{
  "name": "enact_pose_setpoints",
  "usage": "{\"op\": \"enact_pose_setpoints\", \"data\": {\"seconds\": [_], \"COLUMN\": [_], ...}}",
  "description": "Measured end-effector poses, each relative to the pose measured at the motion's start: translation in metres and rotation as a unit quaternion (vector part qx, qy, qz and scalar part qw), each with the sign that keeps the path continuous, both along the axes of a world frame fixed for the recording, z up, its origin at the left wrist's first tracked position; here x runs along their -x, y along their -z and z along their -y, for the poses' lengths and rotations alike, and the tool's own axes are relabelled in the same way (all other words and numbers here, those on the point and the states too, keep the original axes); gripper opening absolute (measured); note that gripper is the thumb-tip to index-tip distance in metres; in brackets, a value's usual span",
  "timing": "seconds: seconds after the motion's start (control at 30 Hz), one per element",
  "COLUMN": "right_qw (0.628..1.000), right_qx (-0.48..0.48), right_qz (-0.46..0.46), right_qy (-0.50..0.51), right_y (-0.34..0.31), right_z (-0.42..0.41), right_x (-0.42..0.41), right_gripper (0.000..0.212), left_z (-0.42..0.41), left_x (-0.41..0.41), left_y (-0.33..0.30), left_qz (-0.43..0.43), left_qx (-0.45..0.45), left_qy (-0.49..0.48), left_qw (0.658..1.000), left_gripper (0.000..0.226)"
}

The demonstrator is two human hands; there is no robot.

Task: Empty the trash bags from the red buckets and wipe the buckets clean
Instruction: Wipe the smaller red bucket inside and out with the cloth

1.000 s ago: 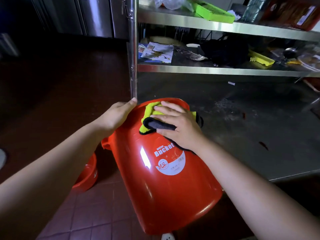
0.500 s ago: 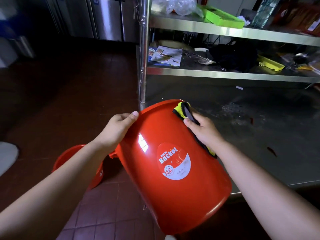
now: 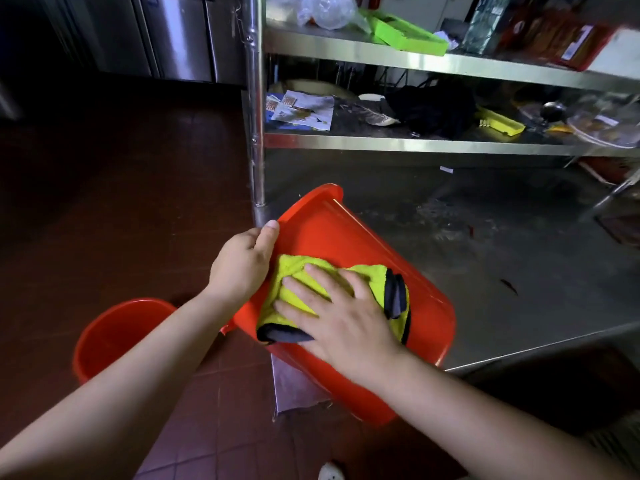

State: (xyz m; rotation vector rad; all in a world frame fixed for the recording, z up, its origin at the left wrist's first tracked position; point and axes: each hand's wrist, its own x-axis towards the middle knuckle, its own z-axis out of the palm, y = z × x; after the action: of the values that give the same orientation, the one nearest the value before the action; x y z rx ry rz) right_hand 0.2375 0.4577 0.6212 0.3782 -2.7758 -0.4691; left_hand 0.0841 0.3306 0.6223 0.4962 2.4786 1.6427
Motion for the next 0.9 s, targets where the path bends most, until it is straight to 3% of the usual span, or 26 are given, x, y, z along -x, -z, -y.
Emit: {"op": "enact_pose_setpoints", "data": {"seconds": [0.07, 0.3, 0.37, 0.43, 0.5, 0.67, 0.9], "right_qw": [0.999, 0.964, 0.921, 0.854, 0.833, 0.901, 0.970], "right_qx": [0.042, 0.178, 0.295, 0.417, 0.440, 0.314, 0.106], "right_qz": [-0.011, -0.027, -0.005, 0.026, 0.033, -0.035, -0.079], "right_qy": [0.032, 0.196, 0.254, 0.309, 0.333, 0.298, 0.202], "right_y": [-0.009, -0.020, -0.022, -0.026, -0.026, -0.016, 0.013], "right_z": [-0.014, -0.067, -0.095, -0.116, -0.122, -0.090, -0.027], "right_x": [0.011, 0.042, 0.047, 0.045, 0.043, 0.032, -0.010], "right_gripper": [0.055, 0.063, 0.060, 0.046, 0.041, 0.053, 0.053], "left_z": [0.000, 0.002, 0.004, 0.006, 0.004, 0.006, -0.021], "left_x": [-0.001, -0.001, -0.002, -0.005, -0.005, 0.004, 0.023], "left_y": [0.002, 0.011, 0.015, 0.017, 0.016, 0.013, -0.005], "left_qz": [-0.029, -0.009, -0.001, -0.002, -0.021, -0.089, -0.109], "left_qx": [0.011, -0.014, -0.013, -0.010, 0.004, 0.046, 0.105], "left_qy": [-0.019, -0.025, -0.033, -0.041, -0.042, -0.053, -0.030], "left_qw": [0.999, 1.000, 0.999, 0.999, 0.999, 0.994, 0.988], "left_gripper": [0.056, 0.059, 0.060, 0.057, 0.049, 0.047, 0.054]}}
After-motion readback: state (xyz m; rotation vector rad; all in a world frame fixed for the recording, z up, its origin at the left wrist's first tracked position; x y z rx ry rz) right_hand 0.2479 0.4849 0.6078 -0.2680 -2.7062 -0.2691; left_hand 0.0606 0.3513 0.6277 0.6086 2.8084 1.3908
